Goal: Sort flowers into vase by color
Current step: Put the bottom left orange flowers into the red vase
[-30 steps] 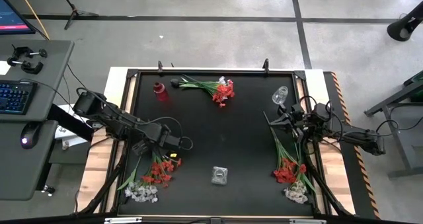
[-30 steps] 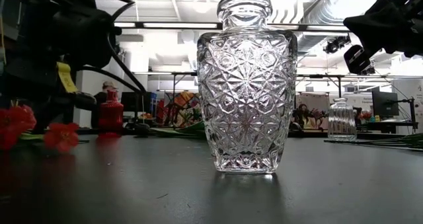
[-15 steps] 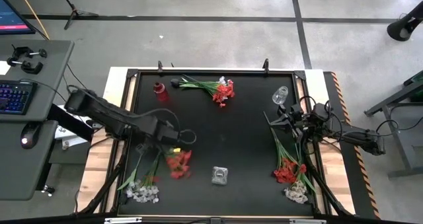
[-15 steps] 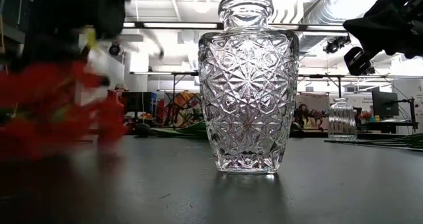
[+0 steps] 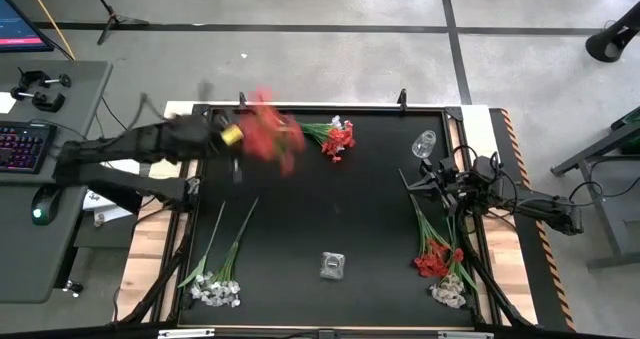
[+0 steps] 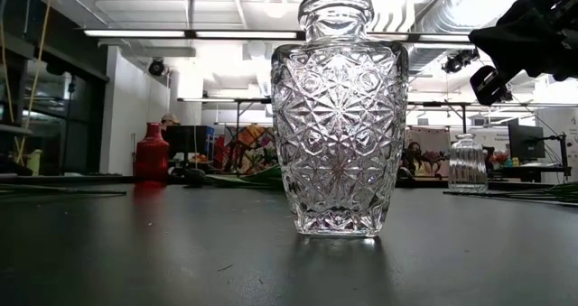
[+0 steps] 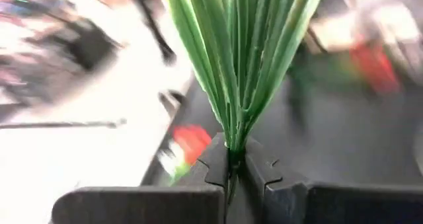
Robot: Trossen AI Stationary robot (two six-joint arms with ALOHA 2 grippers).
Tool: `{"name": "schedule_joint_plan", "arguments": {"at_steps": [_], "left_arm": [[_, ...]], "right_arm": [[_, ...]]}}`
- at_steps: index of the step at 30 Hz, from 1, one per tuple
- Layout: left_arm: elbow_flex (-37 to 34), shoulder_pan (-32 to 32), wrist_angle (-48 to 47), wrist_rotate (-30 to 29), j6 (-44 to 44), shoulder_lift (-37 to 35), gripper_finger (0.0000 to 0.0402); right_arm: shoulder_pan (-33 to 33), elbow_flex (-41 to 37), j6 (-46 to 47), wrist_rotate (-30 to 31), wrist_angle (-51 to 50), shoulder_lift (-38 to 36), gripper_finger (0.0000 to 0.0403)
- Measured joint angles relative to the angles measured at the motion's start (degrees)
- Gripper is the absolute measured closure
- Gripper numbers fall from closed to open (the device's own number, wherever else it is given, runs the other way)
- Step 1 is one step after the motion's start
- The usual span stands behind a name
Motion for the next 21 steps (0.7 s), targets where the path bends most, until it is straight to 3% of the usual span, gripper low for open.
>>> {"name": "schedule_joint_plan", "arguments": {"at_steps": [6,9,15,21], "left_arm": [[-15.4,15.6,21.0,-1.1,-10.3,-7.3,0.0401],[-21.5,21.1,26.8,-6.6,-16.6,-10.8,0.0401],[-24.8,26.3,25.1,-20.4,-20.5,-14.2,0.0401],[-24.9,28.0,17.0,-19.6,-25.5,-11.6,0.0401]], "right_arm": [[0.0,0.0,0.0,0.0,0.0,0.0,0.0402],[0.0,0.0,0.0,0.0,0.0,0.0,0.0402],[0.0,0.0,0.0,0.0,-0.1,0.0,0.0402],[0.0,0.0,0.0,0.0,-0.4,0.0,0.0402]]}}
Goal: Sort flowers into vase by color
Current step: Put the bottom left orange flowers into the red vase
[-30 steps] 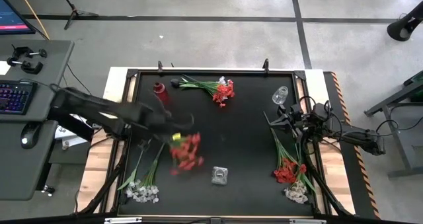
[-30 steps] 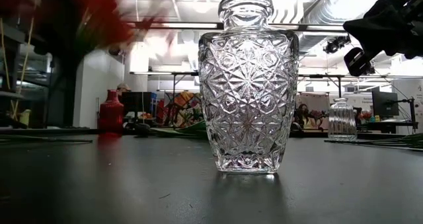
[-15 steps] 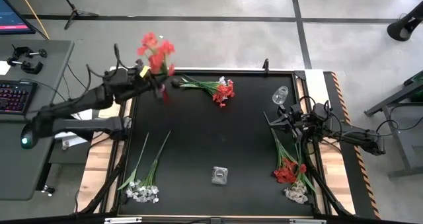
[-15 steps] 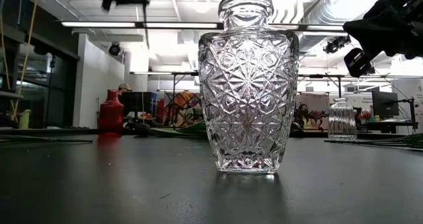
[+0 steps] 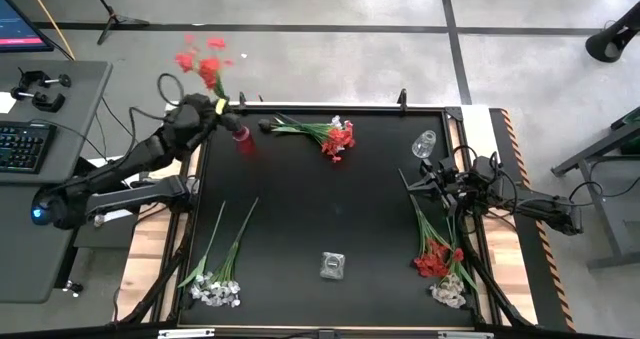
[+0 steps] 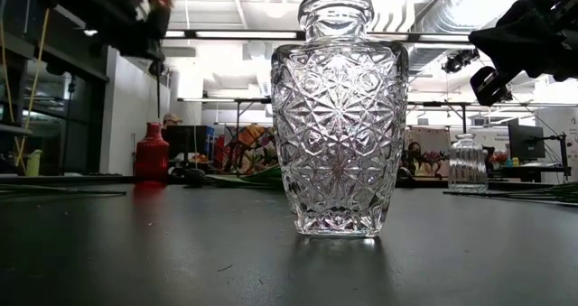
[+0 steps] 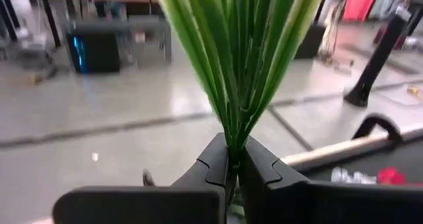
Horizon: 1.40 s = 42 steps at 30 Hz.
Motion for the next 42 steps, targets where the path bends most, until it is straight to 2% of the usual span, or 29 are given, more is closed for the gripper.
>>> {"name": "schedule_joint_plan", "arguments": {"at_steps": [9,20,24,30,37,42], "left_arm": [[-0.4,0.0,-3.6,-2.5,-5.4,2.0,0.0401],[-0.3,-0.1,-2.2,0.3,-9.3,-3.6,0.0401],[-0.3,-0.2,-5.6,3.5,-11.9,-4.9,0.0401],[-0.4,-0.2,-11.8,3.3,-12.1,-5.1,0.0401],[-0.4,-0.2,-6.8,2.8,-9.6,-5.1,0.0401],[-0.4,-0.5,-2.2,4.6,-8.6,-5.5,0.0401]], "right_arm": [[0.0,0.0,0.0,0.0,0.0,0.0,0.0402],[0.0,0.0,0.0,0.0,0.0,0.0,0.0402],[0.0,0.0,0.0,0.0,0.0,0.0,0.0402],[0.0,0.0,0.0,0.0,0.0,0.0,0.0402],[0.0,0.0,0.0,0.0,0.0,0.0,0.0402],[0.0,0.0,0.0,0.0,0.0,0.0,0.0402]]}}
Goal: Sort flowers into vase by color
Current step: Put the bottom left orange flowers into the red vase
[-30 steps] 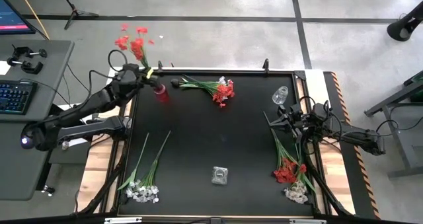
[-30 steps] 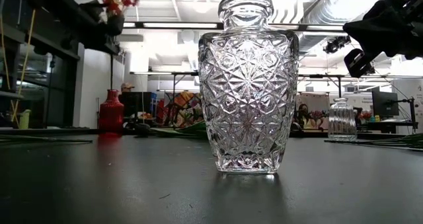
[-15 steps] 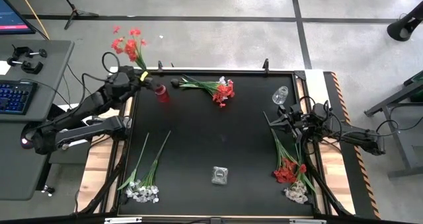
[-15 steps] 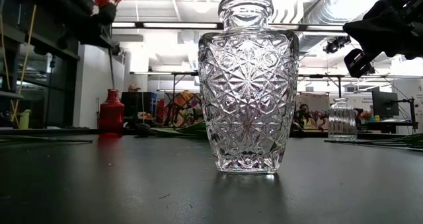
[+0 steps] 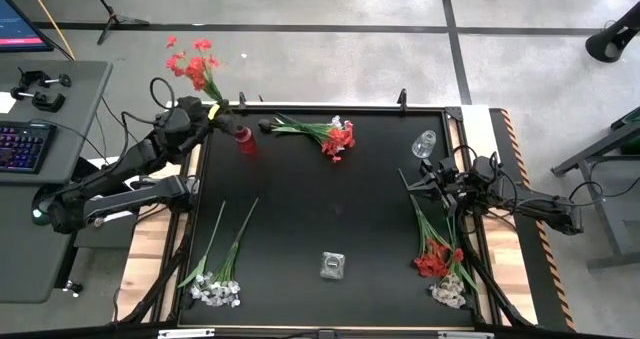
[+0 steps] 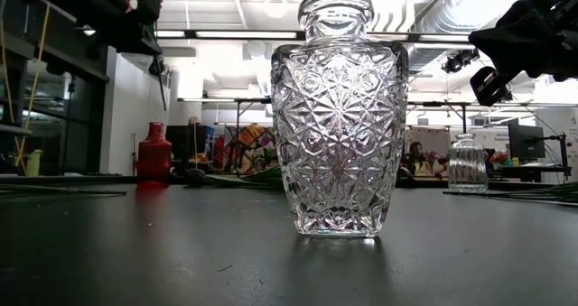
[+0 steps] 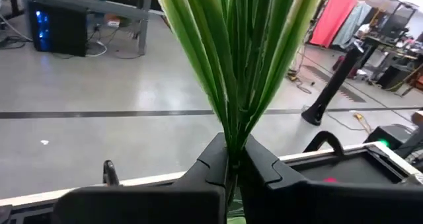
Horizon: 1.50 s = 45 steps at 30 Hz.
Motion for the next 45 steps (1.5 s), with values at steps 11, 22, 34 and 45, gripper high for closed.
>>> {"name": "schedule_joint_plan", "arguments": {"at_steps": [11,22,34,45], "left_arm": [[0.0,0.0,-4.9,-1.3,3.9,0.5,0.0401],[-2.6,0.0,-1.4,-1.4,4.4,1.7,0.0401],[-2.7,0.0,-0.7,-1.8,7.2,2.8,0.0401],[-2.7,0.0,-1.9,-0.8,4.2,6.1,0.0399]], "right_arm": [[0.0,0.0,0.0,0.0,0.0,0.0,0.0402],[0.0,0.0,0.0,0.0,0.0,0.0,0.0402],[0.0,0.0,0.0,0.0,0.0,0.0,0.0402],[0.0,0.0,0.0,0.0,0.0,0.0,0.0402]]}}
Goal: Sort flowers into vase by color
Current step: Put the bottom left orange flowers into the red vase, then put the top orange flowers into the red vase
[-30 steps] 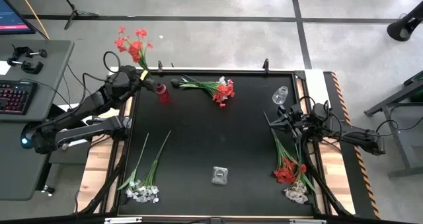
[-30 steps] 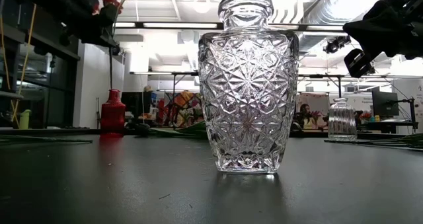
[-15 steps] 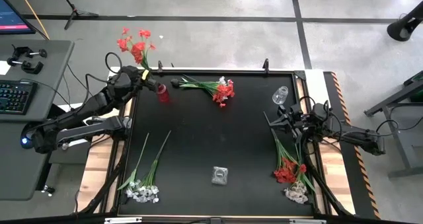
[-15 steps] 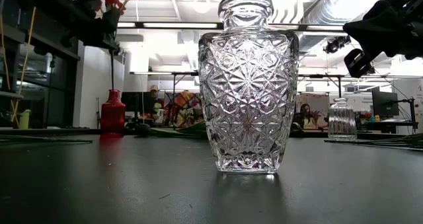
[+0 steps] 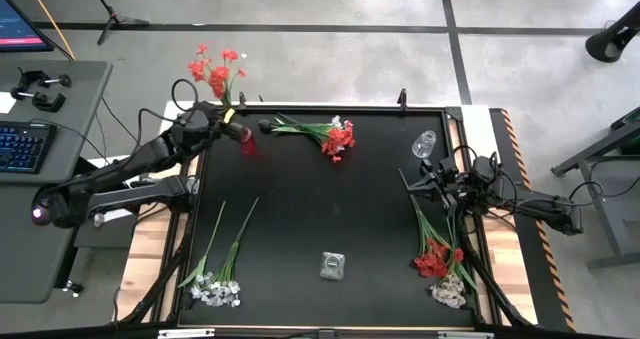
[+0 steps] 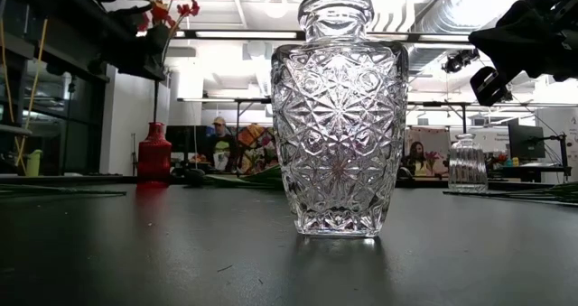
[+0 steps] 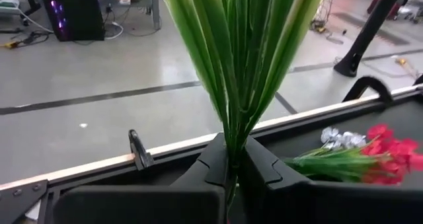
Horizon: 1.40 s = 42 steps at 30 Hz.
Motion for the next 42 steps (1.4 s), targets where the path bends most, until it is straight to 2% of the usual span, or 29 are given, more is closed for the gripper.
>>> {"name": "schedule_joint_plan", "arguments": {"at_steps": [6,15,24,28,36,38,42], "left_arm": [[0.0,0.0,-1.7,-0.4,-0.2,2.5,0.0368],[0.0,0.0,-2.6,2.4,-0.9,3.0,0.0272],[0.0,0.0,-12.9,6.4,-1.9,0.8,0.0194],[0.0,0.0,-16.8,12.1,-2.0,-0.4,0.0178],[0.0,-1.5,-21.7,35.2,-7.2,-1.1,0.0174],[0.0,-3.5,-21.6,38.2,-8.5,-1.0,0.0174],[0.0,-10.9,-20.4,38.7,-9.4,-0.7,0.0174]], "right_arm": [[0.0,0.0,0.0,0.0,0.0,0.0,0.0402],[0.0,0.0,0.0,0.0,0.0,0.0,0.0402],[0.0,0.0,0.0,0.0,0.0,0.0,0.0402],[0.0,0.0,0.0,0.0,0.0,0.0,0.0402],[0.0,0.0,0.0,0.0,0.0,0.0,0.0402],[0.0,0.0,0.0,0.0,0.0,0.0,0.0402],[0.0,0.0,0.0,0.0,0.0,0.0,0.0402]]}}
